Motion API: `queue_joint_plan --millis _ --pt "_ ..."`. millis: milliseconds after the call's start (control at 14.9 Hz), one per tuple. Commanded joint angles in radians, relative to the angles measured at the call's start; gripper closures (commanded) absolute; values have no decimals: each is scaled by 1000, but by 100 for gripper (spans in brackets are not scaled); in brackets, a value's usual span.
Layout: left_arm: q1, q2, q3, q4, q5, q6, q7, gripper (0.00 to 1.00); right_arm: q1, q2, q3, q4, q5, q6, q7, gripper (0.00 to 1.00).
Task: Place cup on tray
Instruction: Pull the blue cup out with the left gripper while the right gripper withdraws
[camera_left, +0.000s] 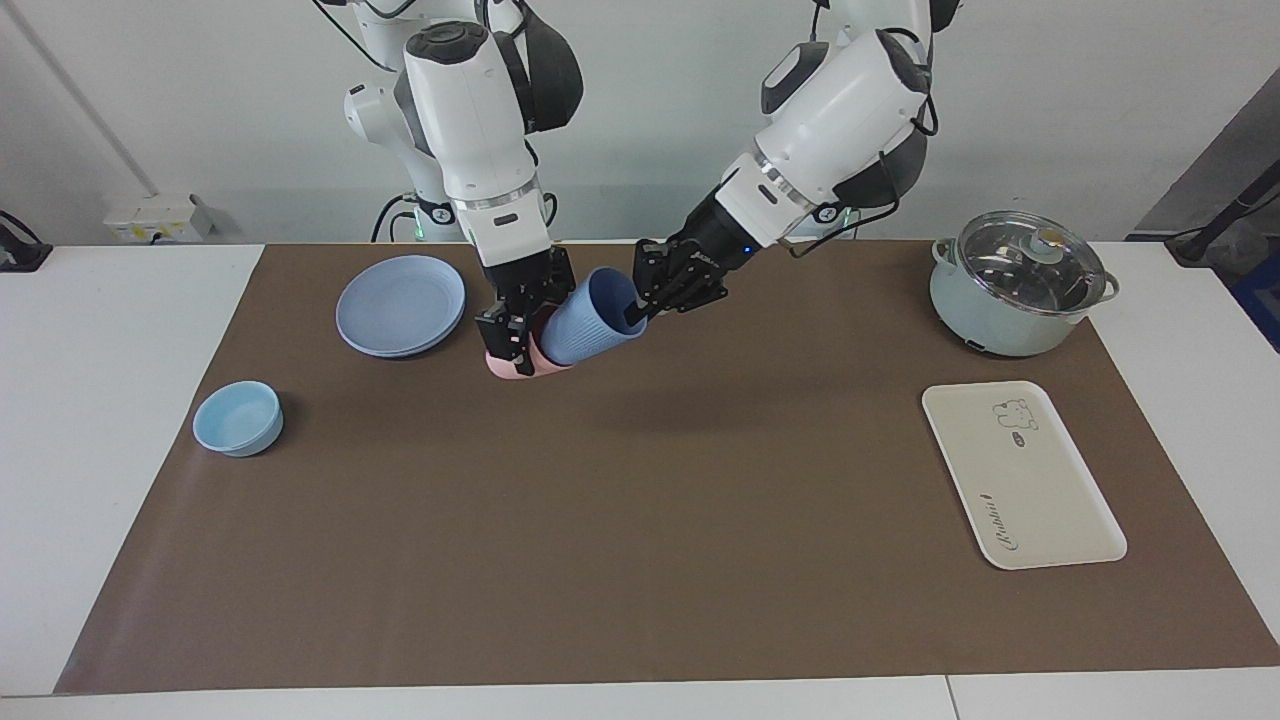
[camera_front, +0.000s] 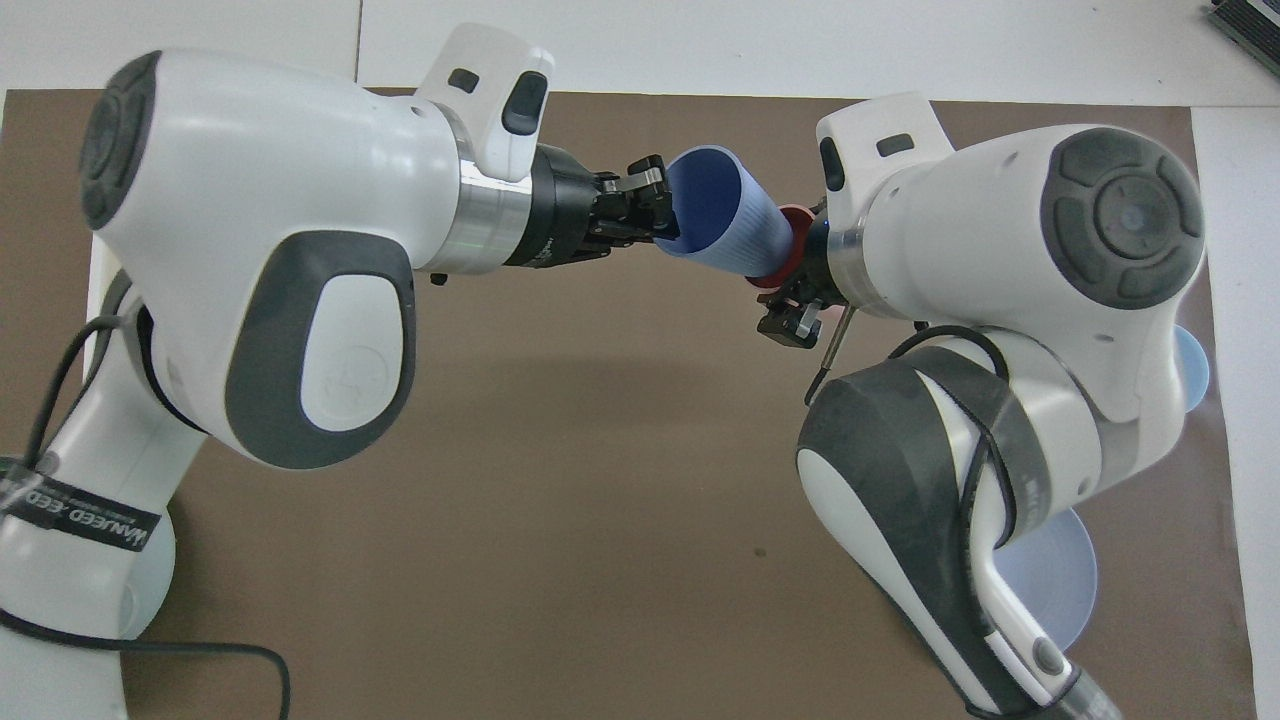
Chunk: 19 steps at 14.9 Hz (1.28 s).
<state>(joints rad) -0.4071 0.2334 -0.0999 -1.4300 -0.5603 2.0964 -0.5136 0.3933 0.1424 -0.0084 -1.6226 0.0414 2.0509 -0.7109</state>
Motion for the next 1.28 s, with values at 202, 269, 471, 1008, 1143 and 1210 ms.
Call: queue_joint_plan --millis 202,269,471,1008,1143,1210 --pt "172 -71 -3 16 264 -93 46 100 -54 2 1 10 0 17 21 100" --pt "200 -77 -1 5 301 -110 90 100 -82 3 1 6 40 35 13 100" --pt "350 -123 -1 -81 316 -160 347 100 -165 -1 1 -71 255 202 -74 100" --pt "744 -215 5 -338 330 -44 1010 100 -366 143 1 -158 1079 365 -790 100" --pt "792 -177 3 -368 368 49 1101 100 -387 172 -1 -170 1207 362 -878 100" --pt "795 -127 3 -362 376 91 1115 100 -402 192 1 -180 1260 361 -916 100"
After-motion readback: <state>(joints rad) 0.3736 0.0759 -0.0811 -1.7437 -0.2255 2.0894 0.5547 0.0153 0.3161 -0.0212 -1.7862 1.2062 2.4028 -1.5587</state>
